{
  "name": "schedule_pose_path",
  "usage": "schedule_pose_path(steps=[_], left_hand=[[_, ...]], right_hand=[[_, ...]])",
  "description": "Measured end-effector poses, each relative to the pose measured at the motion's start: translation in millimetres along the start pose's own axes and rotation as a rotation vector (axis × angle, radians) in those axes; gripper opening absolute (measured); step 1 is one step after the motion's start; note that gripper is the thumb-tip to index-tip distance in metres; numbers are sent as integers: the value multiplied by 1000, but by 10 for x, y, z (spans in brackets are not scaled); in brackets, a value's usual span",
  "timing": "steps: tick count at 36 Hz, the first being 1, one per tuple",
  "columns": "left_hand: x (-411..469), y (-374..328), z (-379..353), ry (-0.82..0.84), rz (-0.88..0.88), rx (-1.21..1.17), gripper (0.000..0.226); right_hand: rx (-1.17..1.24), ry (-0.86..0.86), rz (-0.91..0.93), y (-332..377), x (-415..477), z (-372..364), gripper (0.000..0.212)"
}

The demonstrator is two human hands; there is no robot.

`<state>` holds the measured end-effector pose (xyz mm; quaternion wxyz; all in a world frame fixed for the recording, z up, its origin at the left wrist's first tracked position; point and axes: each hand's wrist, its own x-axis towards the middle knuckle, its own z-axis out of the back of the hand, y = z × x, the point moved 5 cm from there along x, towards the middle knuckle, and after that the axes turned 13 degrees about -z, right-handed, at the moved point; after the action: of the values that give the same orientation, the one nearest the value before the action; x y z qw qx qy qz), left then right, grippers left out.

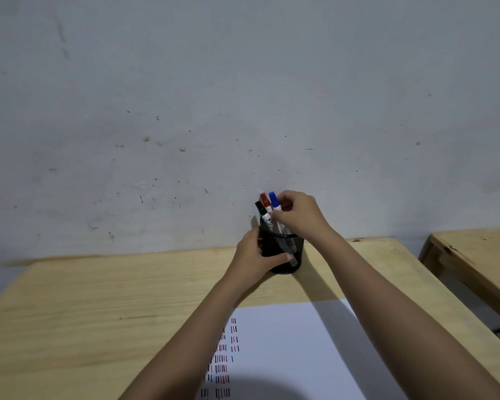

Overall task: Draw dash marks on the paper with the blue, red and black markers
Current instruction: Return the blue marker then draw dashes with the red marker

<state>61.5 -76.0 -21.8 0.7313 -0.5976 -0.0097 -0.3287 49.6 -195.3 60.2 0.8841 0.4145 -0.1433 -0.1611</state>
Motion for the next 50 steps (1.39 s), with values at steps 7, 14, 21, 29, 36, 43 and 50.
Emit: schedule_pose_path(steps=[7, 14, 21, 29, 36, 43, 50], left_hand=[[1, 4, 9, 8, 15, 4, 61], [14, 9, 7, 22, 29, 23, 62], [-12, -126, 15, 18, 28, 105, 62], [-79, -200, 23, -25, 142, 79, 71], [-291, -591, 113, 1, 168, 52, 19], [-420, -1258, 498, -156, -60, -51, 17], [-748, -1743, 558, -79, -205, -102, 11]], right_hand=[[-98, 21, 16, 8, -8, -63, 24], [-15, 0, 52, 51, -35, 16, 16], [145, -106, 120, 237, -88, 222, 9], [311, -304, 274, 557, -339, 636, 13], [335, -341, 399, 699, -764, 853, 9], [148, -254, 466, 555, -1226, 746, 6], [-36, -123, 466, 368, -1589, 541, 10]])
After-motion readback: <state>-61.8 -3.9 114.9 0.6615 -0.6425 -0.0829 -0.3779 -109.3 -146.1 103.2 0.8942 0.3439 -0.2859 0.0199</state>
